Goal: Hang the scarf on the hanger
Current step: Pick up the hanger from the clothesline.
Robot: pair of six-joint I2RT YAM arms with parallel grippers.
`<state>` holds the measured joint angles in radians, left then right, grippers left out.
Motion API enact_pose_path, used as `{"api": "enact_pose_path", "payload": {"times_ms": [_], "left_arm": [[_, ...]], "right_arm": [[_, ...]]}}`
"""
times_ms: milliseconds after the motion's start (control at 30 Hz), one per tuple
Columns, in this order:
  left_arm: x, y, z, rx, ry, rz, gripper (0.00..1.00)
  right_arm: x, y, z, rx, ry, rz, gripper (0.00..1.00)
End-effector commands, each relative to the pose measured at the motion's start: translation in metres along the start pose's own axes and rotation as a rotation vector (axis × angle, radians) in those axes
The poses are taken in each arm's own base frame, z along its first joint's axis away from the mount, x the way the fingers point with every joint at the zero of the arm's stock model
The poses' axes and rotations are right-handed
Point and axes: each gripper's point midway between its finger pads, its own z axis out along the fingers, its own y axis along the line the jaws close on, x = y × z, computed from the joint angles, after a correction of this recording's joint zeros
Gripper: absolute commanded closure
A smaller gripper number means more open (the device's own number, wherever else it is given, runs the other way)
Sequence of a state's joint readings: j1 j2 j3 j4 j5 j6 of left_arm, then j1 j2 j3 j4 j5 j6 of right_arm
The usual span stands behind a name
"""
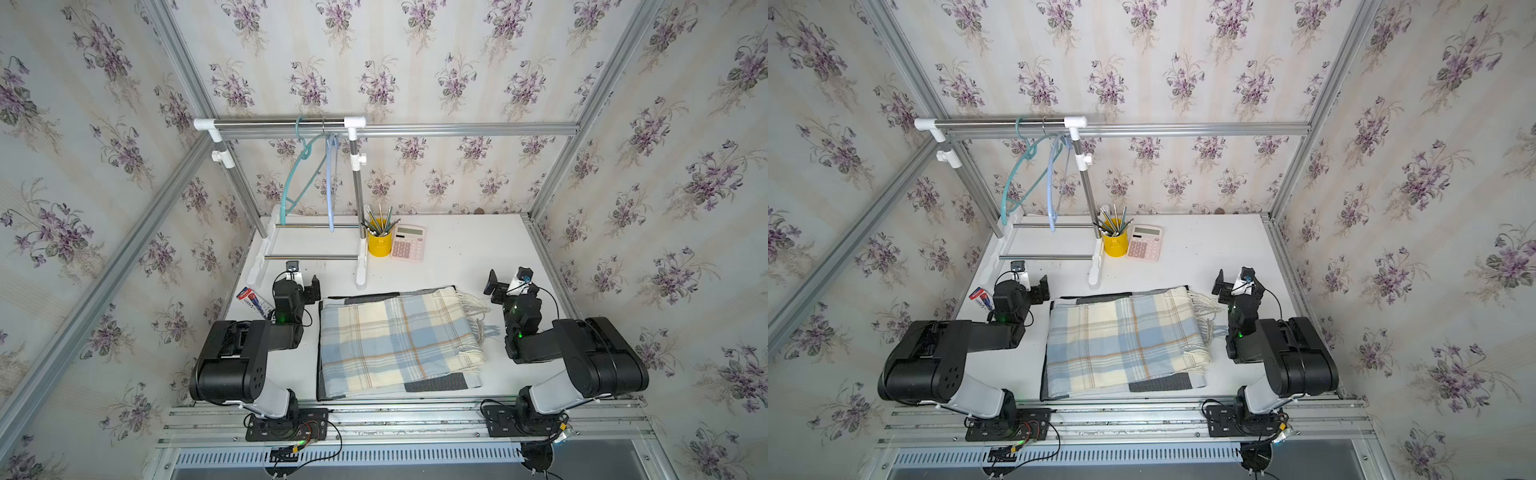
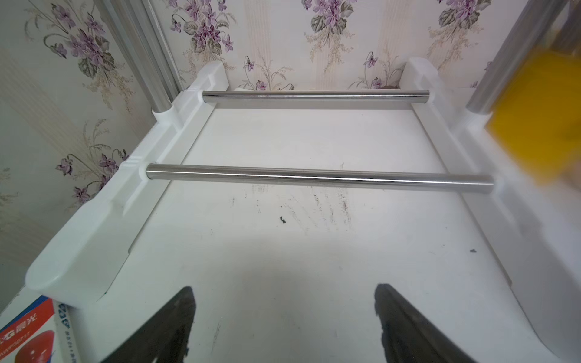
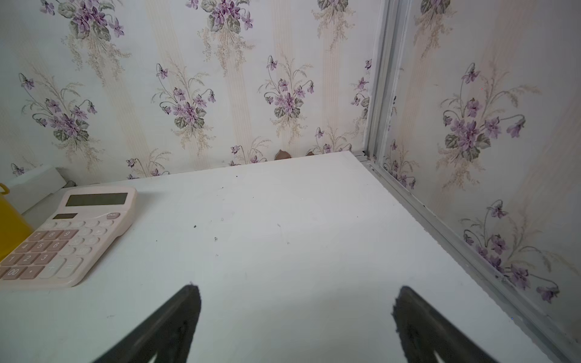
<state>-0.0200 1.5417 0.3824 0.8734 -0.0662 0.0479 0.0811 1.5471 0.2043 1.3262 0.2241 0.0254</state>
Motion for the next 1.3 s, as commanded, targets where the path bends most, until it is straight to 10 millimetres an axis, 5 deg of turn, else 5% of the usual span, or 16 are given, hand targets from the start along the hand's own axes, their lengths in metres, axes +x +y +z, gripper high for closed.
{"api": "enact_pose_path", "payload": {"times_ms": [0,300,367,500,633,867,1033,1133,1267], "left_arm": [[-0.007,-0.001,0.0,0.005,-0.028,0.002,0.09],[-0.007,0.003,-0.002,-0.021,-0.037,-0.004,0.09],[-0.012,0.021,-0.008,-0.13,-0.062,-0.051,0.09],[-0.026,0.017,-0.02,-0.132,-0.092,-0.008,0.09],[-0.076,0.049,-0.07,-0.305,-0.142,-0.214,0.09],[-0.149,0.015,-0.131,-0.028,-0.148,-0.431,0.13],[-0.23,0.023,-0.175,-0.035,-0.213,-0.378,0.16],[-0.291,0.009,-0.189,0.045,-0.223,-0.274,0.16],[-0.335,-0.014,-0.172,0.154,-0.14,-0.126,0.16]], "right_arm": [[-0.004,0.0,-0.001,0.001,-0.018,0.003,0.0],[-0.004,0.0,-0.001,0.001,-0.018,0.003,0.0],[-0.004,-0.001,-0.001,0.003,-0.018,0.003,0.0],[-0.004,-0.001,0.0,0.003,-0.015,0.003,0.0],[-0.005,-0.002,-0.001,0.011,-0.02,0.004,0.0],[-0.032,-0.012,-0.025,0.115,-0.109,0.007,0.0],[-0.063,-0.007,-0.04,0.08,-0.089,0.157,0.0],[-0.075,0.017,-0.045,-0.061,-0.049,0.194,0.0],[-0.074,0.046,-0.04,-0.2,0.058,0.206,0.02]]}}
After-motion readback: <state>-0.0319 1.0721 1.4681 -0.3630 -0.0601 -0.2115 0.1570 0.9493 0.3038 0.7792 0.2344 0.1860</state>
